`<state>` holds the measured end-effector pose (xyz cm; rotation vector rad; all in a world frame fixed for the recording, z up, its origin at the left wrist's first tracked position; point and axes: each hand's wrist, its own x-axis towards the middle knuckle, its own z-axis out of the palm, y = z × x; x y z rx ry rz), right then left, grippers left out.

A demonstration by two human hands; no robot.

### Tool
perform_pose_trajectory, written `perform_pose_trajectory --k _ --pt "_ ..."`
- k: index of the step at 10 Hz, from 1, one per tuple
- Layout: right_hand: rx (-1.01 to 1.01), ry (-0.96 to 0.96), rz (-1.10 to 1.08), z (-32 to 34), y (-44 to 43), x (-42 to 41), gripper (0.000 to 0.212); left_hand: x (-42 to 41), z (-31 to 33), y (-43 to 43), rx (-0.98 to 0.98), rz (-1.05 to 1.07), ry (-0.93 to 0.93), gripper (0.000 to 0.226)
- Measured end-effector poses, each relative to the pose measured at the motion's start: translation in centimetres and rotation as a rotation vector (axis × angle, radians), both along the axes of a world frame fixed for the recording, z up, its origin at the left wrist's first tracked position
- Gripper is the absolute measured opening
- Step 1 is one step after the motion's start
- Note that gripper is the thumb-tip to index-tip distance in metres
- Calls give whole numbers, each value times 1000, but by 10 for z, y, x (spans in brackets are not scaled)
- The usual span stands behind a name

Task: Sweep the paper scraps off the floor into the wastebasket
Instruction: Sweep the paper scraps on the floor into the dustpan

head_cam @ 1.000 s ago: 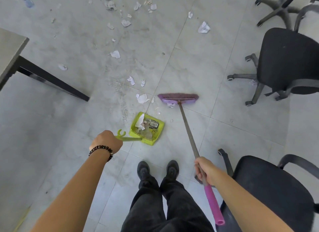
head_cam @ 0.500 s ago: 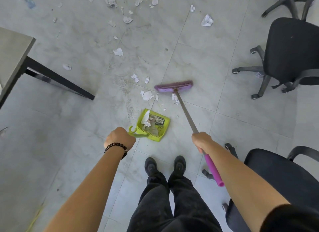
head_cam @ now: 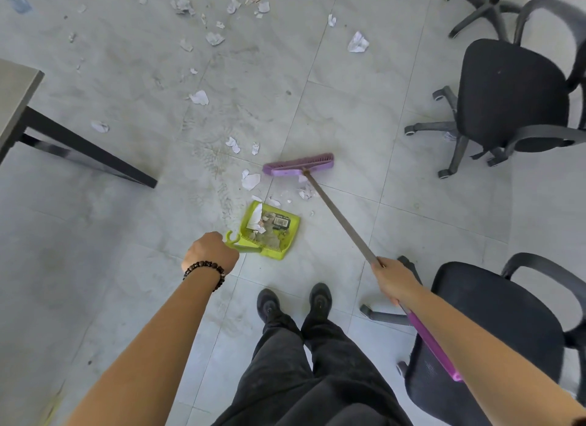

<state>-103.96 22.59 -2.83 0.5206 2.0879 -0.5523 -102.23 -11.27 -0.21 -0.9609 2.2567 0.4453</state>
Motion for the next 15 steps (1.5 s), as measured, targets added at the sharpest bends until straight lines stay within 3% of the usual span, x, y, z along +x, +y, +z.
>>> perform_pose_trajectory --k 1,2,4,5,6,7,9,10,11,12,13,14,15 --pt "6 28 6 -5 -23 -30 27 1 -1 0 26 19 42 35" --pt "32 -29 -11 -18 -52 -49 20 1 -2 0 23 10 47 17" --pt "-38 -232 -33 -11 -89 4 9 -4 -3 0 3 -8 50 15" --pt "-177 -256 -129 8 -73 30 31 -7 -3 -2 13 -23 33 16" --pt "-283 -525 -448 36 -46 12 43 -8 -1 -1 18 -16 26 18" --pt "-375 -615 -542 66 -33 -9 40 -6 2 0 13 -9 17 18" --pt "-385 -413 -374 85 -66 -15 29 0 2 0 -1 7 16 19" --pt "-355 -164 -157 68 -91 -17 26 3 1 -1 1 8 14 21" --pt "-270 -63 -42 48 -114 -11 18 5 0 -3 3 7 14 23" --pt "-162 -154 143 33 -122 -2 13 6 -3 -3 -3 12 13 23" --pt "-24 -279 262 39 -114 13 24 5 -2 -2 -1 13 5 22" --pt "-8 -311 294 46 -92 16 19 2 3 -3 10 19 5 17" --pt "-195 -241 141 58 -68 -1 22 4 7 -3 24 20 9 18"
